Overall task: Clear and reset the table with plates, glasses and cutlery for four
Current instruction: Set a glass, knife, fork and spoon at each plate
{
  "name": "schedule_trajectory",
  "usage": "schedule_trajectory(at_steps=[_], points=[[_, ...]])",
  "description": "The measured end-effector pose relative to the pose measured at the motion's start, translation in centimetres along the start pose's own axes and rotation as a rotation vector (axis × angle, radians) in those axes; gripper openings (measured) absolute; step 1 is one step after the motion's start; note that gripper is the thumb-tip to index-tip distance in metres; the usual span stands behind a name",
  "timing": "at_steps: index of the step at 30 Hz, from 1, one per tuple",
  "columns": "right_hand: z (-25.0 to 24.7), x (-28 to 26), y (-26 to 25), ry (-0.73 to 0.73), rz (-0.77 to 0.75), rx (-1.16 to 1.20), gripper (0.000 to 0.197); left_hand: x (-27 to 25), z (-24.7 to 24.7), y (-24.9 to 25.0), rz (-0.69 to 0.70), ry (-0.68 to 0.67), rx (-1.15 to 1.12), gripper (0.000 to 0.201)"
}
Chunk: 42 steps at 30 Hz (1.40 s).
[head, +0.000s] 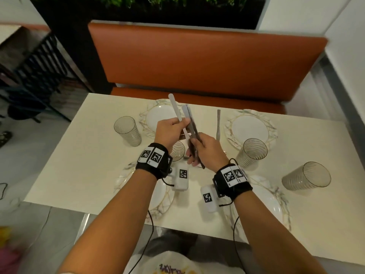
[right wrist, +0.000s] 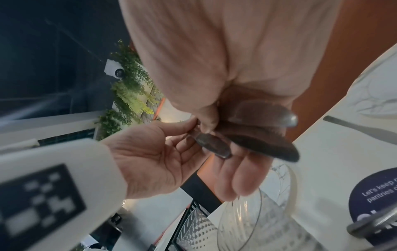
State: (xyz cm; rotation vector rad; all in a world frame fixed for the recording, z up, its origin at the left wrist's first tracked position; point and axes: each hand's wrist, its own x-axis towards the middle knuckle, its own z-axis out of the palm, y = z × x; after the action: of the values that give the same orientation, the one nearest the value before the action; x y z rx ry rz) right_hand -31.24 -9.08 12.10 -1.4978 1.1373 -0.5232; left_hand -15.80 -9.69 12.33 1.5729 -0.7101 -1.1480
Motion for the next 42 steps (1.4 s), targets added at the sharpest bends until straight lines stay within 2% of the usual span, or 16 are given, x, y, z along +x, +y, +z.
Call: schedule_trajectory(at_steps=[4, 8, 13, 17, 21, 24, 26, 28, 31, 34, 35, 38, 42], points=[[1.2, 1.3, -1.4, 0.022, 0.005, 0.018, 0.014, 1.1, -1.6, 1.6, 0.012, -0.025, 0.028, 0.022], [3.2, 4.3, -2.8, 0.157, -0.003, 0.021, 0.016, 3.5, -4.8, 4.4, 0.033, -0.039, -0.034, 0.031], [6.5, 8.2, -4.5, 0.287, -0.009, 0.031, 0.022, 10.6, -12.8, 7.9, -0.035, 0.061, -0.119, 0.035], [10.5, 10.2, -5.7, 0.342, 0.019, 0.093, 0.022, 16.0, -19.2, 8.6, -0.082, 0.047, -0.081, 0.027], [13.9, 11.0, -6.1, 0.388, 0.101, 0.241, 0.022, 20.5, -23.7, 6.1, -0.126, 0.001, 0.026, 0.019], [15.4, 11.3, -5.9, 0.403, 0.138, 0.275, 0.022, 24.4, -26.1, 2.4, -0.204, 0.036, 0.007, 0.025], [15.9, 11.6, -5.6, 0.409, 0.163, 0.275, 0.023, 26.4, -27.2, -0.2, -0.243, 0.028, 0.070, 0.034], [16.2, 11.9, -5.4, 0.414, 0.176, 0.275, 0.024, 27.8, -27.9, -2.7, -0.273, 0.011, 0.150, 0.034], [16.5, 12.5, -5.2, 0.413, 0.180, 0.274, 0.023, 29.8, -28.4, -6.4, -0.323, -0.014, 0.246, 0.028], [16.6, 13.0, -5.4, 0.415, 0.188, 0.241, 0.023, 31.0, -28.1, -8.3, -0.379, -0.032, 0.365, 0.009], [16.6, 13.1, -5.5, 0.417, 0.192, 0.228, 0.024, 31.2, -27.9, -8.6, -0.377, -0.044, 0.381, 0.008], [16.5, 13.4, -5.7, 0.419, 0.203, 0.211, 0.023, 31.4, -26.7, -8.8, -0.379, -0.090, 0.430, 0.025], [16.3, 13.8, -5.9, 0.430, 0.230, 0.211, 0.023, 32.3, -25.6, -9.0, -0.383, -0.022, 0.457, 0.016]])
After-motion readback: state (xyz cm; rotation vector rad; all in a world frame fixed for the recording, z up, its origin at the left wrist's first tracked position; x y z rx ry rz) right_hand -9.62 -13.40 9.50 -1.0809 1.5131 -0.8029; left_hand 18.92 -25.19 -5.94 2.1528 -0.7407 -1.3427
